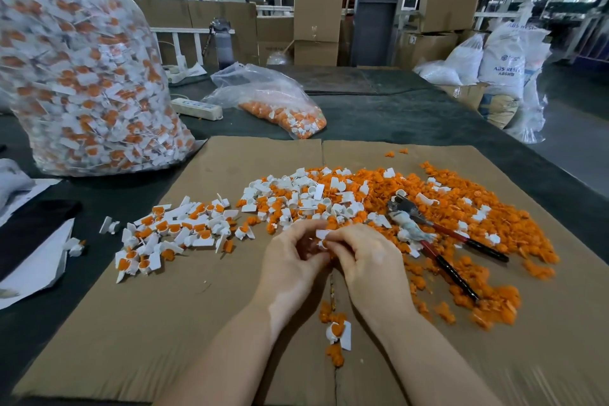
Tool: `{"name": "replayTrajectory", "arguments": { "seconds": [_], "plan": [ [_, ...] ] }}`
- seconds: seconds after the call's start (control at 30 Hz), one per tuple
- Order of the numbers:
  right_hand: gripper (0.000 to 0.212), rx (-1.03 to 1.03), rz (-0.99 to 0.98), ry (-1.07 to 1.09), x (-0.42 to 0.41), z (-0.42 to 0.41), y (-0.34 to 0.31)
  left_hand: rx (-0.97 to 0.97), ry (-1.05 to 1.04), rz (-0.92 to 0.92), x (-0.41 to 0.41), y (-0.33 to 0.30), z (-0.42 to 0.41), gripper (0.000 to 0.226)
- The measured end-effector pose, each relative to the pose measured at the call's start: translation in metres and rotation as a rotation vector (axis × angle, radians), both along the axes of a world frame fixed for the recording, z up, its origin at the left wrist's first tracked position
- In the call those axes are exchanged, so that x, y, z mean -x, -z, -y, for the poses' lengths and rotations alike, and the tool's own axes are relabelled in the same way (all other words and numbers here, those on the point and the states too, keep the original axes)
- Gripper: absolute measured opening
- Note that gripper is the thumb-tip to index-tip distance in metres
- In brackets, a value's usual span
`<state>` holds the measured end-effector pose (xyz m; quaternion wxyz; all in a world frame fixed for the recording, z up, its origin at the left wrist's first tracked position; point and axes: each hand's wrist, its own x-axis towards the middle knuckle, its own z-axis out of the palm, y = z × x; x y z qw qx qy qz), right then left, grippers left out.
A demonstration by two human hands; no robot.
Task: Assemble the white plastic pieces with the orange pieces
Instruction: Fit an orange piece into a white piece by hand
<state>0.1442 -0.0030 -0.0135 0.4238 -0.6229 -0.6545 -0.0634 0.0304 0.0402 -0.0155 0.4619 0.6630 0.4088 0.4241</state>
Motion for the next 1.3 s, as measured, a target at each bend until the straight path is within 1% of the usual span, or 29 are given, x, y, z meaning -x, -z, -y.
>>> {"name": "replayTrajectory", "arguments": {
  "seconds": [0.13,0.27,0.53,0.6,0.73,0.87,0.93,1.07,1.17,1.23,1.3],
  "plan": [
    [0.014,-0.059,-0.063,0.036,-0.005,0.005,0.004,-0.004,-0.028,0.018,-0.003,0.000,0.001,0.036],
    [0.015,-0.066,-0.083,0.023,-0.007,0.006,0.005,-0.015,-0.030,0.004,-0.002,0.000,0.002,0.035],
    [0.009,-0.043,-0.057,-0.033,-0.005,0.007,0.005,-0.057,-0.021,-0.029,-0.001,0.000,0.003,0.035],
    [0.007,-0.035,-0.051,-0.029,-0.006,0.006,0.005,-0.097,-0.012,-0.055,-0.002,0.000,0.003,0.034],
    [0.006,-0.049,-0.045,-0.012,-0.007,0.005,0.006,-0.205,-0.024,-0.171,-0.004,0.001,0.004,0.023],
    [0.008,-0.065,-0.054,-0.010,-0.007,0.005,0.006,-0.290,-0.227,-0.271,0.003,0.005,-0.002,0.016],
    [0.007,-0.081,-0.058,-0.008,-0.007,0.004,0.007,-0.323,-0.334,-0.362,0.014,0.007,-0.009,0.016],
    [0.004,-0.086,-0.059,-0.024,-0.005,0.002,0.008,-0.268,-0.511,-0.558,0.043,0.005,-0.025,0.014],
    [0.004,-0.081,-0.051,-0.029,-0.005,0.002,0.009,-0.212,-0.572,-0.707,0.057,0.003,-0.033,0.016],
    [0.004,-0.074,-0.047,-0.030,-0.006,0.002,0.010,-0.192,-0.601,-0.756,0.061,0.001,-0.036,0.019],
    [0.005,-0.071,-0.041,-0.031,-0.006,0.002,0.010,-0.163,-0.611,-0.754,0.061,0.000,-0.039,0.023]
  ]
}}
